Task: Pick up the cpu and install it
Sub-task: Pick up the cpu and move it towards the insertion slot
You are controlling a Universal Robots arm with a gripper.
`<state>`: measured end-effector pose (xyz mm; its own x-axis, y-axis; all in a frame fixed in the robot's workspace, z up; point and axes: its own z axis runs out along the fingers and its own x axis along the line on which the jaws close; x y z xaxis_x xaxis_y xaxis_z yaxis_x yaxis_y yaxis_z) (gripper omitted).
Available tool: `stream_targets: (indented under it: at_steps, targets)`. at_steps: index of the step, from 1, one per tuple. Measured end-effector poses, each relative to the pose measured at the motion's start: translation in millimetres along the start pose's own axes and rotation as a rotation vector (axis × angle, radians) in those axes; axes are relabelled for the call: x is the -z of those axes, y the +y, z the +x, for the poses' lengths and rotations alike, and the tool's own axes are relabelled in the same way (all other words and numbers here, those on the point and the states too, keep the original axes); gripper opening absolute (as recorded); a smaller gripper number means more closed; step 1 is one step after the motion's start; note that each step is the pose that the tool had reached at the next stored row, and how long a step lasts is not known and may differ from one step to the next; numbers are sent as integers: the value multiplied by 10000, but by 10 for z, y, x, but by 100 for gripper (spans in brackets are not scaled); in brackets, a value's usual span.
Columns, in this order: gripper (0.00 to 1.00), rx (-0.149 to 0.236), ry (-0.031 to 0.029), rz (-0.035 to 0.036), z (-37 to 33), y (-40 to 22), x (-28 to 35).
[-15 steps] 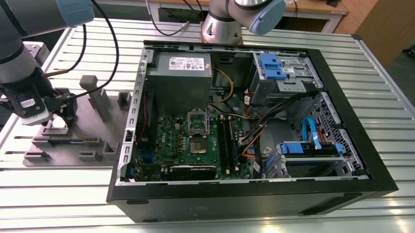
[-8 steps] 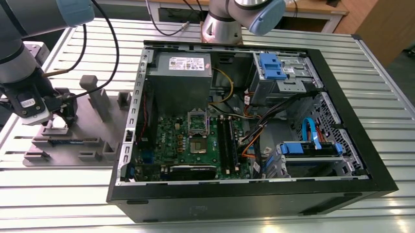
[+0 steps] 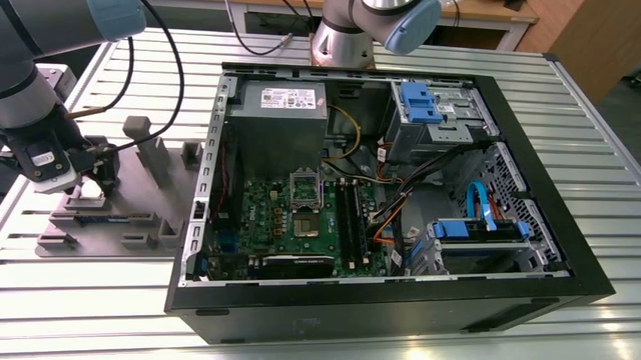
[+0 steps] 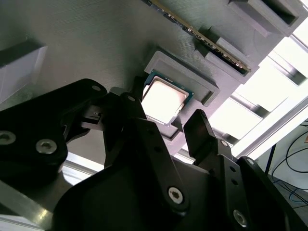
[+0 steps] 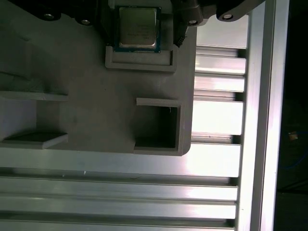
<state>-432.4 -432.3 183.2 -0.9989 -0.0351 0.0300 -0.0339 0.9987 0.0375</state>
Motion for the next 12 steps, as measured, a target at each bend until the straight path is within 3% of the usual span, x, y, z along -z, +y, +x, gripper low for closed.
stream_targets:
  at_steps: [6, 9, 12]
  targets:
    - [59, 0, 1, 0, 0, 0, 3]
    - [47, 0, 1, 0, 0, 0, 4]
    - [47, 0, 0, 0, 0, 0, 5]
